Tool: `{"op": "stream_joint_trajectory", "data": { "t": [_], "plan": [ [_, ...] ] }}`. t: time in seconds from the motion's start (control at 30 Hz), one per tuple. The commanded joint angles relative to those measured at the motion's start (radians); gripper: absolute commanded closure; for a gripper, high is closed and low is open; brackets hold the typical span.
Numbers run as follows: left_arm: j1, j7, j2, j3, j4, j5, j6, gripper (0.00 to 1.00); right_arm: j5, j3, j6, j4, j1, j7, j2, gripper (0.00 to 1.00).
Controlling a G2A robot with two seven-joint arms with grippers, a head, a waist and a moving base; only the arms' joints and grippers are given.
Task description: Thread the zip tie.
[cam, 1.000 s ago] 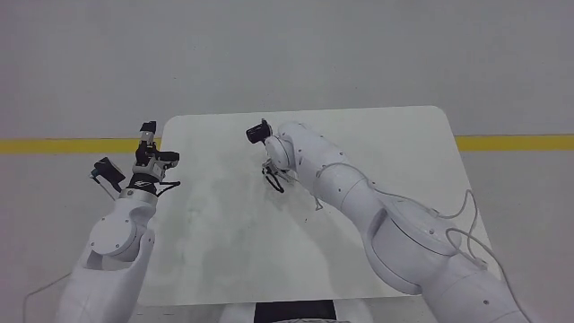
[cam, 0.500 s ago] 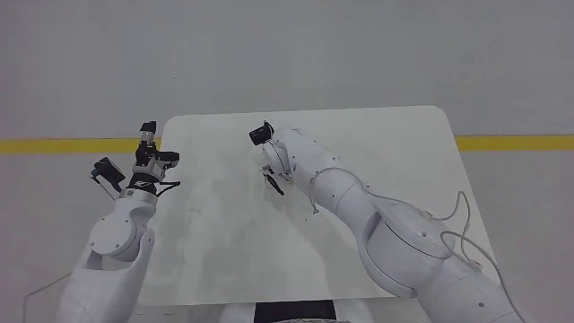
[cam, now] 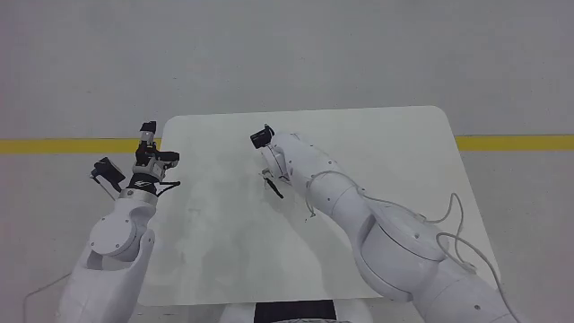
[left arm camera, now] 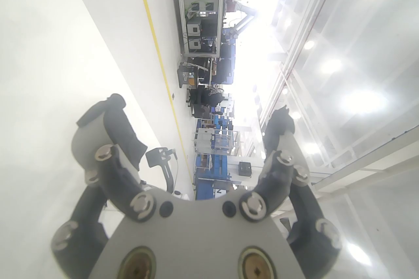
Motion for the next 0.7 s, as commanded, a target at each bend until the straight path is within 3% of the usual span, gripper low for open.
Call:
{"op": "stream_joint_trajectory", "data": {
  "t": [0.0, 0.2, 0.67],
  "plan": [
    [0.0, 0.0, 0.0, 0.0, 0.0, 0.0, 0.0, 0.0, -0.002, 0.003, -0.008, 0.005, 0.002, 0.001, -0.003, 0.96],
    [0.0, 0.0, 0.0, 0.0, 0.0, 0.0, 0.0, 0.0, -0.014, 0.013, -0.018, 0.013, 0.008, -0.014, -0.01, 0.87],
    [0.0, 0.0, 0.0, 0.0, 0.0, 0.0, 0.0, 0.0, -0.038, 0.032, -0.037, 0.039, 0.001, -0.01, -0.022, 0.87]
  ]
}}
